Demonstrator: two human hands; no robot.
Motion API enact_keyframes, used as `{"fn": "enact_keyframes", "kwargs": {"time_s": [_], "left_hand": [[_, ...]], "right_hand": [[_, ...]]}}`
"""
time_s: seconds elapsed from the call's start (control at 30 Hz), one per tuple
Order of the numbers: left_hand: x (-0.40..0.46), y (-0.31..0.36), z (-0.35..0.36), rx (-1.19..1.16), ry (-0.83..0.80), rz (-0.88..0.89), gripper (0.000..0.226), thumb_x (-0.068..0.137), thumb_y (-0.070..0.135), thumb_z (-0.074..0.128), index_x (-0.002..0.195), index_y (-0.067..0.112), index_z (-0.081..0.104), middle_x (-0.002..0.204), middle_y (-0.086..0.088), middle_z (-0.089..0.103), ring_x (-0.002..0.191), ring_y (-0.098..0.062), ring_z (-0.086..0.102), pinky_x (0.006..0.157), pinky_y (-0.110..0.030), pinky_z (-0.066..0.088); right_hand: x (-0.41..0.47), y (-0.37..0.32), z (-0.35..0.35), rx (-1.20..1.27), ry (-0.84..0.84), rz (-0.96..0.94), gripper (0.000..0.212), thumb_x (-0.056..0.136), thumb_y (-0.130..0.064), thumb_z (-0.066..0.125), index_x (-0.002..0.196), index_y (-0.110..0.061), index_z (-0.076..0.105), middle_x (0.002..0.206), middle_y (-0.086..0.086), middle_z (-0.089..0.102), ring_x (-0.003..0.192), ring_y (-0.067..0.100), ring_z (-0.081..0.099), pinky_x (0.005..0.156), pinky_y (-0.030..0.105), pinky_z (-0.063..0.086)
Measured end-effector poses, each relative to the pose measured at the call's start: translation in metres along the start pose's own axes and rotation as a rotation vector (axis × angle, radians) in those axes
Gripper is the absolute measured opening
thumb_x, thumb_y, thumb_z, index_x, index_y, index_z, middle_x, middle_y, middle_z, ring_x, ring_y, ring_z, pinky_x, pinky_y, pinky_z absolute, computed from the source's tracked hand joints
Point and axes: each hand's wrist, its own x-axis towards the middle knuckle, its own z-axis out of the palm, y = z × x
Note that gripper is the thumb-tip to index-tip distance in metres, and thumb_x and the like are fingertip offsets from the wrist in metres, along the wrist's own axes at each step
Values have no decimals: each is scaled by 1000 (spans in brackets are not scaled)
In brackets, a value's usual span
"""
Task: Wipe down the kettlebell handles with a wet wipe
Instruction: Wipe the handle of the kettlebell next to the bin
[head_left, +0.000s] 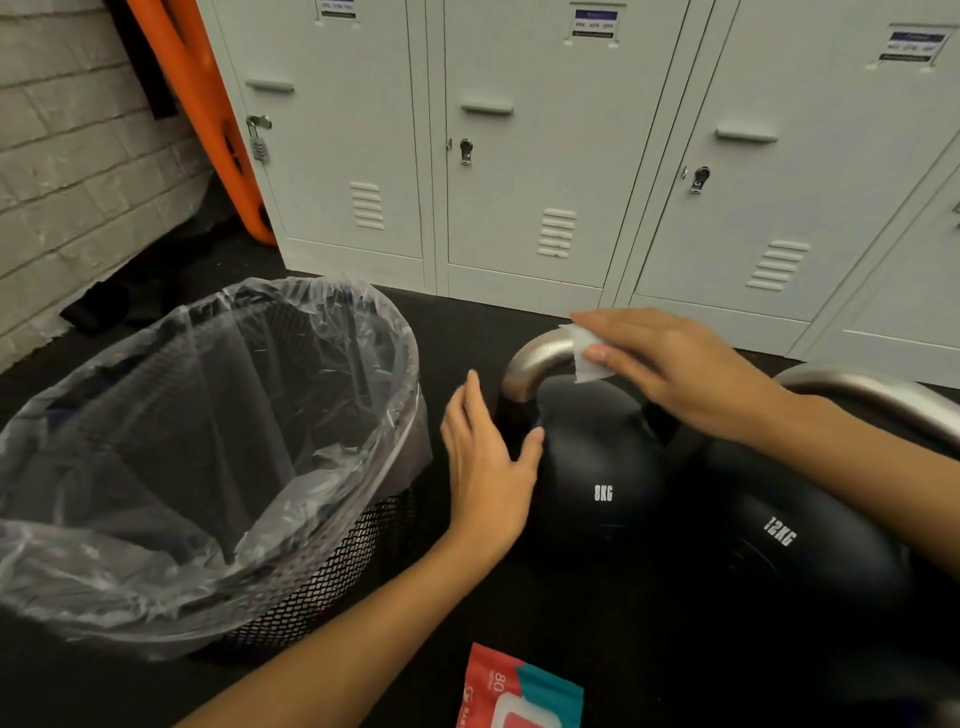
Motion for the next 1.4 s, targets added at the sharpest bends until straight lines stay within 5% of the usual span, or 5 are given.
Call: {"fn": "enact_keyframes", "kwargs": {"time_s": [0.13,0.3,0.7,1.23,1.4], "left_hand": [[9,-10,0,-26,-68,-65,56,93,32,60,143,17,40,139,0,44,132,-15,36,109,-26,27],[13,-18,1,-52,-65,-58,40,93,34,59,131,21,51,123,6,53,118,-15,50,103,-40,42],[14,-26,0,4,-49,3,40,94,36,58,130,21,53,119,5,56,114,-18,54,100,-44,43],[15,-29,-1,-6,-36,49,38,93,35,59,129,20,54,112,12,52,109,-12,55,101,-46,43],[14,-27,0,-12,-32,42,39,94,34,59,130,20,54,113,12,52,110,-11,54,101,-46,43]], "right_hand": [[20,-12,21,-191,22,-215,47,99,-37,39,133,-13,62,133,6,63,122,25,59,104,36,44],[23,-7,30,-257,35,-401,40,93,-19,44,123,-8,68,128,9,66,119,32,62,99,46,50],[-30,40,4,-7,381,-117,27,97,-15,54,112,-1,71,117,5,68,109,18,63,103,21,43],[-39,30,10,366,350,275,27,102,-23,49,123,-25,66,112,-23,68,106,-10,57,94,9,40],[-42,47,12,542,229,614,30,105,-22,39,94,-22,67,85,-4,66,86,17,57,77,24,45]]}}
